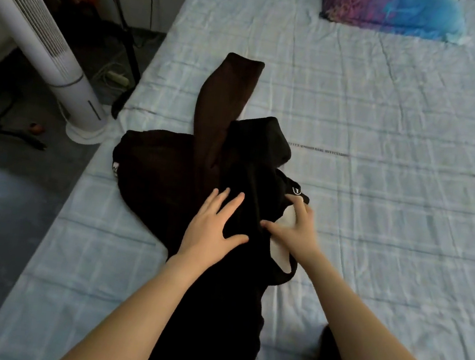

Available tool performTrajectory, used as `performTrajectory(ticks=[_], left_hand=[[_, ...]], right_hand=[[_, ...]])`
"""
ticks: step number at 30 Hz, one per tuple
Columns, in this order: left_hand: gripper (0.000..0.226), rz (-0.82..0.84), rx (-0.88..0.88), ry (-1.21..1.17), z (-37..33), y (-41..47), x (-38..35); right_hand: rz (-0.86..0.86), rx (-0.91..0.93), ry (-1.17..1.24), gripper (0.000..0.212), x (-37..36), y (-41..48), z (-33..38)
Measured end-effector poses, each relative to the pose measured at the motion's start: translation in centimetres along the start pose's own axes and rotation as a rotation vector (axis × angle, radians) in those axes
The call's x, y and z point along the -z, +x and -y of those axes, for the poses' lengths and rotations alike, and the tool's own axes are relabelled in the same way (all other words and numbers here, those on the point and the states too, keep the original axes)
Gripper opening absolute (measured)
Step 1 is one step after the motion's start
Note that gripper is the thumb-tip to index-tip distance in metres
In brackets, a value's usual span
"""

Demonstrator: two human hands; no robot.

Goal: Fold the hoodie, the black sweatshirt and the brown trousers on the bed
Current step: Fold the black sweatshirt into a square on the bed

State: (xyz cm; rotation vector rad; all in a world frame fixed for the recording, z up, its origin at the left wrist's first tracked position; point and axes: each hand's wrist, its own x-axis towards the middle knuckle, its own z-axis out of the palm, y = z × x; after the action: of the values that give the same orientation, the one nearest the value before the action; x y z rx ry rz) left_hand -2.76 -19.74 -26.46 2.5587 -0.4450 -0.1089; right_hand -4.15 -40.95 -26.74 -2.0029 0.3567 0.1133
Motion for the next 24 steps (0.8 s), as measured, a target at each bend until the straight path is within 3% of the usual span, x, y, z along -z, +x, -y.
performTrajectory(ticks=[4,7,10,17,24], left_hand=[[0.077,-0.024,0.030,-0.313,-1.5,-0.1,1.2],[0.066,-0.061,0.119,-0.651,-4.1,-0.7,2.9],[0.058,-0.116,0.182,-0.824,-6.5,-1.4,4.4],[0.055,-0.182,0.071,-0.787,-14.0,-3.1,10.0],[0.059,-0.239,-0.127,-0.774,-23.0,-6.2,20.2]], right_hand=[[-0.066,0.104,-0.008,0.051,0.8,-1.6,1.7],[-0.090,0.132,0.008,0.060,2.0,-3.3,4.5],[-0.119,0.138,0.011,0.059,3.7,-5.2,7.1],[-0.204,0.176,0.069,0.062,9.5,-11.0,14.5],[-0.326,0.312,0.069,0.061,17.3,-19.3,25.6]])
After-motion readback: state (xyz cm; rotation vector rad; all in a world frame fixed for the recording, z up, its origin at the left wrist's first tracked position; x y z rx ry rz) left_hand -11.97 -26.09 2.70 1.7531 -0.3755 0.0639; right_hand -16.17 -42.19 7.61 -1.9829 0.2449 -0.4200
